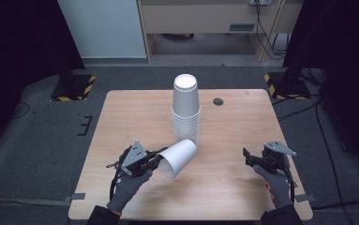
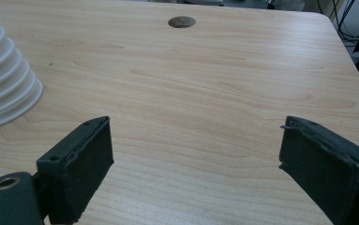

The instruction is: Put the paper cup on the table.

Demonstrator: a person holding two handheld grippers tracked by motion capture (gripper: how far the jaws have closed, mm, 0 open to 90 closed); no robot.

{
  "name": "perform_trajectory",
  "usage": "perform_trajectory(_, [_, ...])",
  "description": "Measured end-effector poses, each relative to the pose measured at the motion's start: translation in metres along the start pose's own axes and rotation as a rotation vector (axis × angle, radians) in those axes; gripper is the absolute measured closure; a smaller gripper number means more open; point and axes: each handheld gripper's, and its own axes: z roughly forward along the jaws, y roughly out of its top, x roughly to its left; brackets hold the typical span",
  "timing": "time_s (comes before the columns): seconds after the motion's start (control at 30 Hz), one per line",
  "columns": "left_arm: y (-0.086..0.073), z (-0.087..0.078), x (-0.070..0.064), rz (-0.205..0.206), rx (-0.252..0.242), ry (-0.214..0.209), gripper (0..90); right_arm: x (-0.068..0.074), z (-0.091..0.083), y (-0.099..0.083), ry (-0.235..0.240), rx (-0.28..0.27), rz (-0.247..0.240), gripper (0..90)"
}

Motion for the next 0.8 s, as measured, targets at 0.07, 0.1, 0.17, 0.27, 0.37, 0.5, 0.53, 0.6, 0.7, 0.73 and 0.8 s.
perform_trajectory(0.07, [-0.002,-0.004,0.004,-0.006,0.006,0.014,86.8,0.0,0.001,-0.001,-0.003,0.013,-0.011,10.3])
perform_trajectory(0.1, [-0.004,-0.008,0.007,-0.009,0.015,0.026,86.9,-0.001,0.001,-0.003,-0.007,0.023,-0.011,10.3])
perform_trajectory(0.17, [-0.005,-0.01,0.009,-0.01,0.017,0.034,86.9,-0.001,0.002,-0.003,-0.01,0.024,-0.018,10.3])
perform_trajectory(0.27, [-0.008,-0.019,0.015,-0.019,0.018,0.054,87.1,-0.001,0.004,-0.004,-0.013,0.036,-0.021,10.4])
perform_trajectory(0.37, [-0.011,-0.028,0.022,-0.031,0.028,0.085,87.1,-0.001,0.006,-0.006,-0.019,0.05,-0.033,10.4])
perform_trajectory(0.5, [-0.012,-0.036,0.026,-0.037,0.039,0.108,87.1,-0.001,0.008,-0.007,-0.024,0.066,-0.039,10.4])
perform_trajectory(0.53, [-0.012,-0.038,0.028,-0.04,0.04,0.114,87.1,-0.002,0.009,-0.008,-0.026,0.075,-0.047,10.4])
perform_trajectory(0.6, [-0.011,-0.043,0.031,-0.044,0.043,0.128,87.1,-0.001,0.011,-0.009,-0.03,0.087,-0.057,10.4])
perform_trajectory(0.7, [-0.011,-0.049,0.036,-0.051,0.054,0.153,87.1,0.0,0.014,-0.012,-0.035,0.117,-0.076,10.7])
perform_trajectory(0.73, [-0.01,-0.052,0.038,-0.054,0.058,0.164,87.1,0.0,0.014,-0.013,-0.028,0.125,-0.079,10.9])
perform_trajectory(0.8, [-0.01,-0.056,0.041,-0.061,0.067,0.18,87.1,0.0,0.017,-0.015,-0.022,0.151,-0.093,11.0])
